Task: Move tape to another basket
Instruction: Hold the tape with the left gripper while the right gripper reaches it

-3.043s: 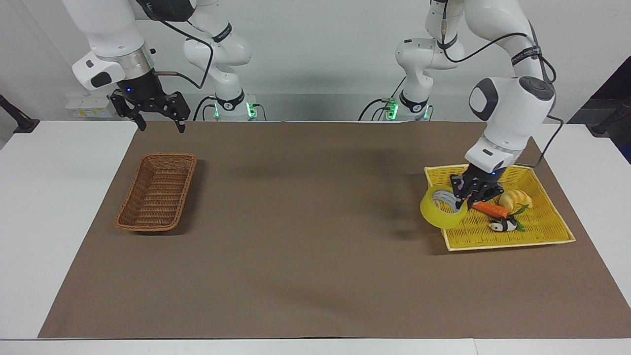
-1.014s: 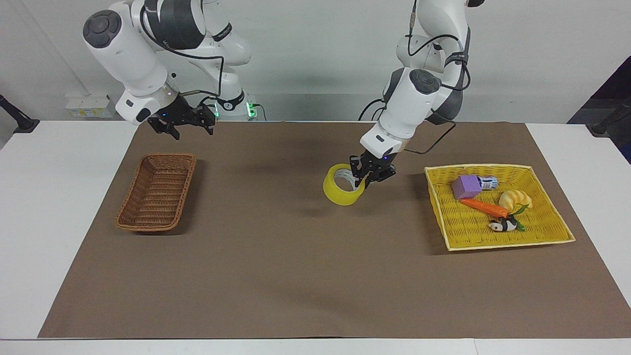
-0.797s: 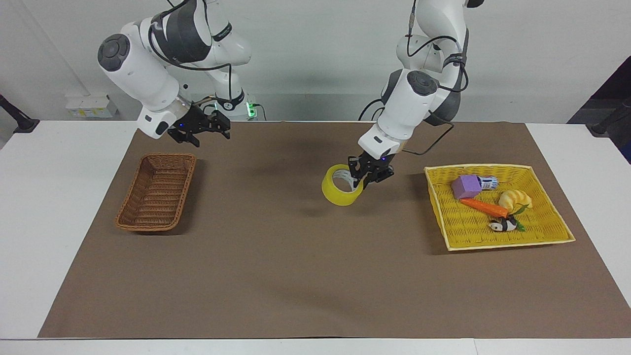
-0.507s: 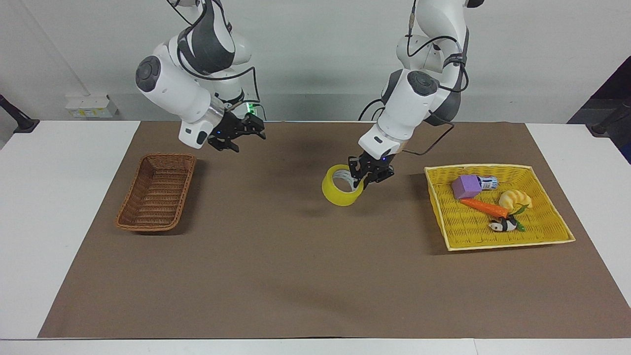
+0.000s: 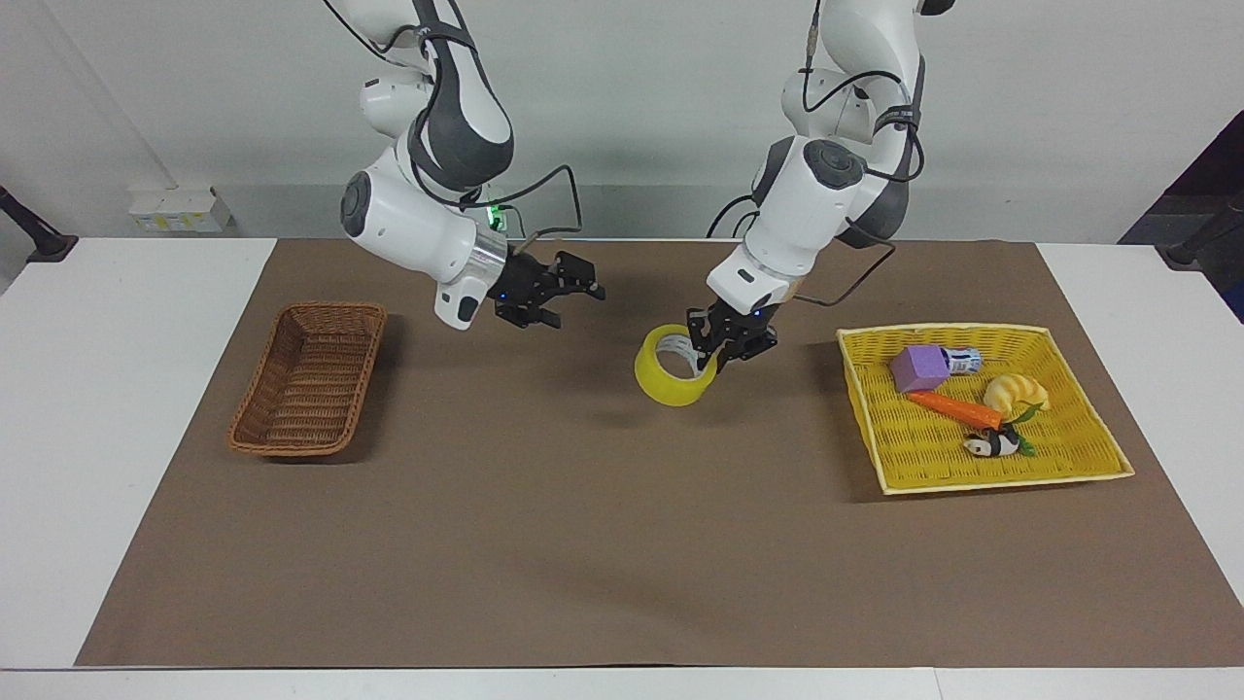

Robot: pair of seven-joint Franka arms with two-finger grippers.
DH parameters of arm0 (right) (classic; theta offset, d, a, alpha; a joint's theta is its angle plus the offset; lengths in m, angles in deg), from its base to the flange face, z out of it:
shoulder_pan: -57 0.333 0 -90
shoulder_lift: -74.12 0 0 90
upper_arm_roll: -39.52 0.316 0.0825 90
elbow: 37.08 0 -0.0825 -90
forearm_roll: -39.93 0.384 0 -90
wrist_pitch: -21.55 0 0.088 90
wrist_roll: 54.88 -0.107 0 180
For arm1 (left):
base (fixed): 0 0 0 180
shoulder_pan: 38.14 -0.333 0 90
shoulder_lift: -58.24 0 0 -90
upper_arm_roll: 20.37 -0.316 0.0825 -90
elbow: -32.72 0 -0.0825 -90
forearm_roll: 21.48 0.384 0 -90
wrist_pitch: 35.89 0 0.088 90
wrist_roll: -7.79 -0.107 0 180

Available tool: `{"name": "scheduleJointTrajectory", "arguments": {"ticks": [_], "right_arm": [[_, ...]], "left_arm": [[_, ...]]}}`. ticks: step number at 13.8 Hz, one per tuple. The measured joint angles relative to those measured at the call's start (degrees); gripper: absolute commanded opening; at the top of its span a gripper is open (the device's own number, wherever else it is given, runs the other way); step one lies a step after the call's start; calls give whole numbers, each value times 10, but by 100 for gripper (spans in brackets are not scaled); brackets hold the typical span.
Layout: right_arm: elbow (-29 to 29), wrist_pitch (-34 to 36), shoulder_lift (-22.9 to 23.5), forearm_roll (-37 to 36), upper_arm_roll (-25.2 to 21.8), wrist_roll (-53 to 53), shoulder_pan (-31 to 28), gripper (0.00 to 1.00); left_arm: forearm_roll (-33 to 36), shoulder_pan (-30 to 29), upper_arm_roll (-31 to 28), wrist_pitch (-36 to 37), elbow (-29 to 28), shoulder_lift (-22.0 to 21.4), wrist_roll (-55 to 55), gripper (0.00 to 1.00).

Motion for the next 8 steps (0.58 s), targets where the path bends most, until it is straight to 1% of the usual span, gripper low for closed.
{"name": "scheduleJointTrajectory", "arguments": {"ticks": [1, 3, 6, 8], "right_arm": [[1, -27, 8, 20, 0, 0, 15, 100], [7, -55, 24, 33, 0, 0, 31, 100], [23, -89, 49, 40, 0, 0, 39, 100], [34, -107, 63, 63, 0, 0, 43, 100]], "left_arm": [[0, 0, 0, 0, 0, 0, 0, 0], [0, 0, 0, 0, 0, 0, 0, 0], [0, 1, 0, 0, 0, 0, 0, 0], [0, 5, 1, 0, 0, 0, 0, 0]]}}
